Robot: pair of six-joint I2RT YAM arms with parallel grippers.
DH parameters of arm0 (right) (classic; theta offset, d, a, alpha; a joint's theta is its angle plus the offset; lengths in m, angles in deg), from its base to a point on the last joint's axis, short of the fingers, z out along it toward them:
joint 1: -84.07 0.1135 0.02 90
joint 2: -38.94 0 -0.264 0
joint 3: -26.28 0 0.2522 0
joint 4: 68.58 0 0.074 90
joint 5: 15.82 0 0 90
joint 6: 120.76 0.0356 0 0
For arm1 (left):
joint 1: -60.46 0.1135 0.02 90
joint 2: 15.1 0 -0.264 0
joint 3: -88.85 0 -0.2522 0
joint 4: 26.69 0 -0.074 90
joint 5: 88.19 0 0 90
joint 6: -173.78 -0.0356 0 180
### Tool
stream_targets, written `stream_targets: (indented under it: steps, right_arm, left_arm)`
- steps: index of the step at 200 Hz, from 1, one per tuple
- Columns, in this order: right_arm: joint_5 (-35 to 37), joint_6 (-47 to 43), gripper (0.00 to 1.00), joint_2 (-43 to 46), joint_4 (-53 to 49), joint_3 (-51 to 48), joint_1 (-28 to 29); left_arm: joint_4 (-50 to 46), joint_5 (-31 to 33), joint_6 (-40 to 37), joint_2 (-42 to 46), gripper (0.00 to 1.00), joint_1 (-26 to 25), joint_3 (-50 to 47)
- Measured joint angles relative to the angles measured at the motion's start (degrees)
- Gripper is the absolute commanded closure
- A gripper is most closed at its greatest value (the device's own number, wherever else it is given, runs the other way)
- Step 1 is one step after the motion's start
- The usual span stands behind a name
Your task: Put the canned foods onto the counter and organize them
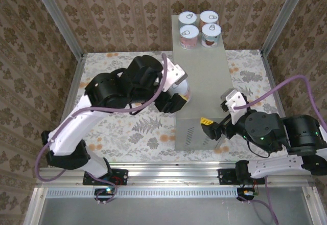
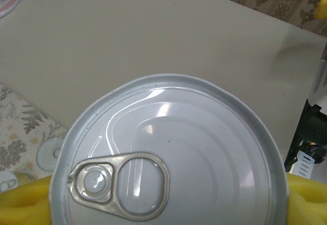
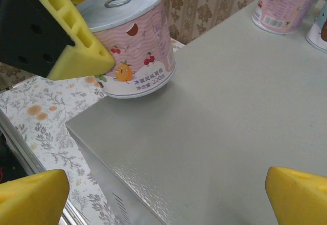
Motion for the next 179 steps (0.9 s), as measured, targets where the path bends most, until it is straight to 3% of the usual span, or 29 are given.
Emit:
stream_targets:
  steps: [132,179]
  right_arm:
    - [0.66,1.38,0.00,7.91,-0.24,-7.48,0.00]
    - [0.66,2.60,0.00,8.66,-0.22,-8.59,0.00]
  left_arm:
    - [-4.81,0.17,-0.92,-14.47,0.36,-1.38,15.47]
    - [-5.49,-0.28,-1.36,-16.00,0.28,-1.38,17.77]
